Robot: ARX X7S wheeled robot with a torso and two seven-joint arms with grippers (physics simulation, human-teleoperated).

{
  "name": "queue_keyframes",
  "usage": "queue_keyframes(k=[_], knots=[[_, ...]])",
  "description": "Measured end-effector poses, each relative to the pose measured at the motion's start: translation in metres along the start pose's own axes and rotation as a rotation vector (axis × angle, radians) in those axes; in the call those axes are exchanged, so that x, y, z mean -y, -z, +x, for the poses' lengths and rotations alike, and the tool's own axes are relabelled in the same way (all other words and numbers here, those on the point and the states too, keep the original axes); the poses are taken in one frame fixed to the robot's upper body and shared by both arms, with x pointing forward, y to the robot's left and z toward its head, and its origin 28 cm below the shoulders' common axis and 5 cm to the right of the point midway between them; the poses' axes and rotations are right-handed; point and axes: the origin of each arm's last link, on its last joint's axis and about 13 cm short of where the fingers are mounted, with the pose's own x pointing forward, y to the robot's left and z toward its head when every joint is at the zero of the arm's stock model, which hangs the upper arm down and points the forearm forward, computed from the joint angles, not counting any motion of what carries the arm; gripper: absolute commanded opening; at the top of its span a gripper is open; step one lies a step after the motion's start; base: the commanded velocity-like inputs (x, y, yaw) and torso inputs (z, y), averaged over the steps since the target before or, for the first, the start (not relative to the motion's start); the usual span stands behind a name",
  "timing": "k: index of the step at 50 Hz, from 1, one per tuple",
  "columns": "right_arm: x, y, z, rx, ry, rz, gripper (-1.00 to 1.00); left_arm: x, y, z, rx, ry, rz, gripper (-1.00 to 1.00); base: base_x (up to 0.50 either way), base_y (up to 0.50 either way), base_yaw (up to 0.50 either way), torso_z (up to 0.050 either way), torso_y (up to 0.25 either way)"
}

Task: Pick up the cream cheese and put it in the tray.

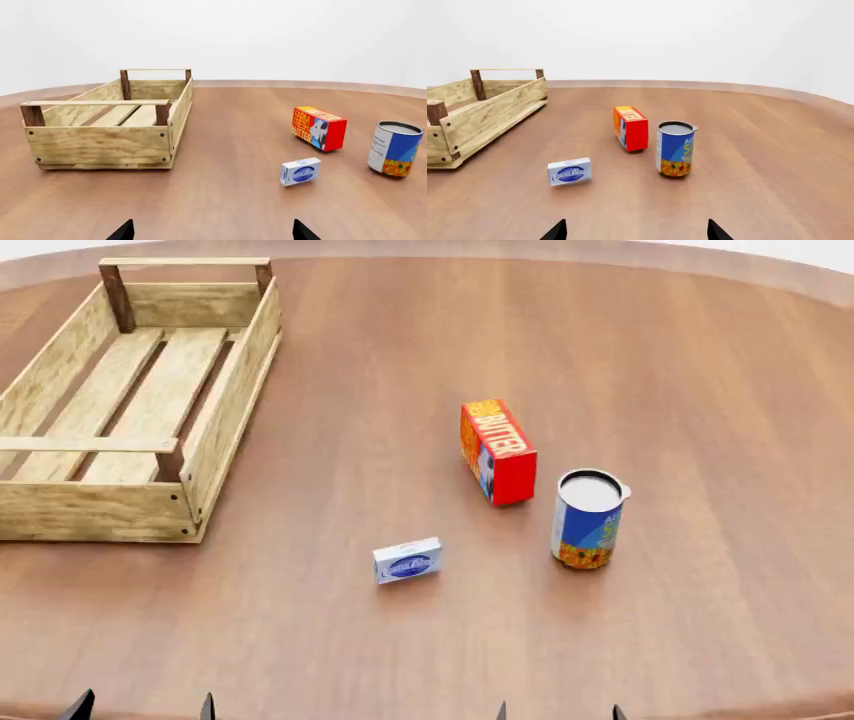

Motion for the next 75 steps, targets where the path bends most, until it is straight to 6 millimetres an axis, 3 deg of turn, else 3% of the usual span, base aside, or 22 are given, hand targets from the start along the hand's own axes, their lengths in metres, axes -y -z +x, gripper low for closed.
queue_keyframes(k=[20, 33, 43, 56, 75], knots=[[0.000, 0.000, -0.001, 0.006, 0.002, -0.001, 1.00, -0.001, -0.001, 0.000, 0.004, -0.007, -0.011, 1.00, 0.00, 0.00, 0.00, 0.000, 0.000], [-0.002, -0.013, -0.003, 0.040, 0.002, 0.016, 1.00, -0.003, -0.007, 0.000, 0.017, -0.045, -0.011, 1.00, 0.00, 0.00, 0.00, 0.000, 0.000], [0.001, -0.049, -0.012, 0.142, 0.011, 0.068, 1.00, -0.006, -0.032, -0.007, 0.073, -0.102, 0.031, 1.00, 0.00, 0.00, 0.00, 0.000, 0.000], [0.007, -0.105, -0.040, 0.326, 0.015, 0.138, 1.00, -0.012, -0.076, -0.025, 0.202, -0.172, 0.089, 1.00, 0.00, 0.00, 0.00, 0.000, 0.000], [0.008, -0.157, -0.081, 0.524, 0.004, 0.142, 1.00, -0.017, -0.128, -0.057, 0.363, -0.288, 0.169, 1.00, 0.00, 0.00, 0.00, 0.000, 0.000]])
